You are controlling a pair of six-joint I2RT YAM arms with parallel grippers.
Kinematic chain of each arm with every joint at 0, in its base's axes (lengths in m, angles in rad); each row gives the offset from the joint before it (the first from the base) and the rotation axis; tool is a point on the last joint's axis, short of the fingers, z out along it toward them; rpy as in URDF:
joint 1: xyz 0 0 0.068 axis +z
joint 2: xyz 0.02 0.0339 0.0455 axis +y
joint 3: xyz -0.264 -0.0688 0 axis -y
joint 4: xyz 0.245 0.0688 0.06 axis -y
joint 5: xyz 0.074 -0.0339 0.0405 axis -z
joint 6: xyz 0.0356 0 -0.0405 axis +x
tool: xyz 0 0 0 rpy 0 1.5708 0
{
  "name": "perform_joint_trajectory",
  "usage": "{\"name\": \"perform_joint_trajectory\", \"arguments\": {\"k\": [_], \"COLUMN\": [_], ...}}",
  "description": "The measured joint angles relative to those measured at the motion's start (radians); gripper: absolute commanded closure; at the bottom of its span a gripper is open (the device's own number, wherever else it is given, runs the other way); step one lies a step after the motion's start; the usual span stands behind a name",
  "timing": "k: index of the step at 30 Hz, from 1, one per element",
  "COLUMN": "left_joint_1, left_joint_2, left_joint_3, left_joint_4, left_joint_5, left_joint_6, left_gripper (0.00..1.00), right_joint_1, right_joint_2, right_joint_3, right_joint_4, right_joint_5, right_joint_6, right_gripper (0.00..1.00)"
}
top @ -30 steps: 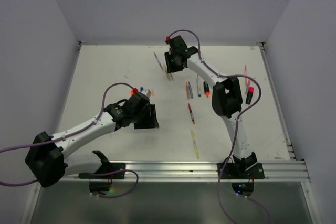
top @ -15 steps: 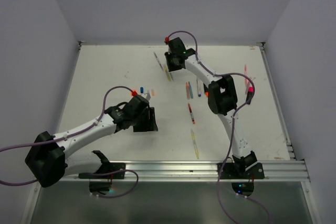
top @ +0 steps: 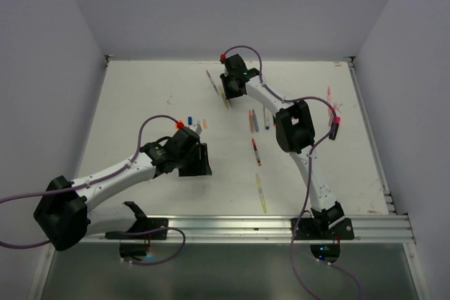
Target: Open the pen caps
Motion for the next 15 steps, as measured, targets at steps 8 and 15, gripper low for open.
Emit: {"name": "perform_joint_trajectory", "arguments": {"k": [8,15], "left_joint_1": [0.0,0.004], "left_joint_2": [0.0,-0.002], "left_joint_3": [0.0,0.0], "left_joint_4": [0.0,0.0], "left_joint_5": [0.0,0.005], "left_joint_6": [0.0,-0.009], "left_gripper": [0.4,0.4], "right_joint_1": [0.0,0.001], "right_joint_2": [0.035,0.066], "right_joint_3": [0.03,0.085], "right_joint_4": [0.001,-0.015], "right_joint_5": [0.022,0.059], "right_joint_6": [-0.004,-0.013], "right_gripper": [0.8,0.98]}}
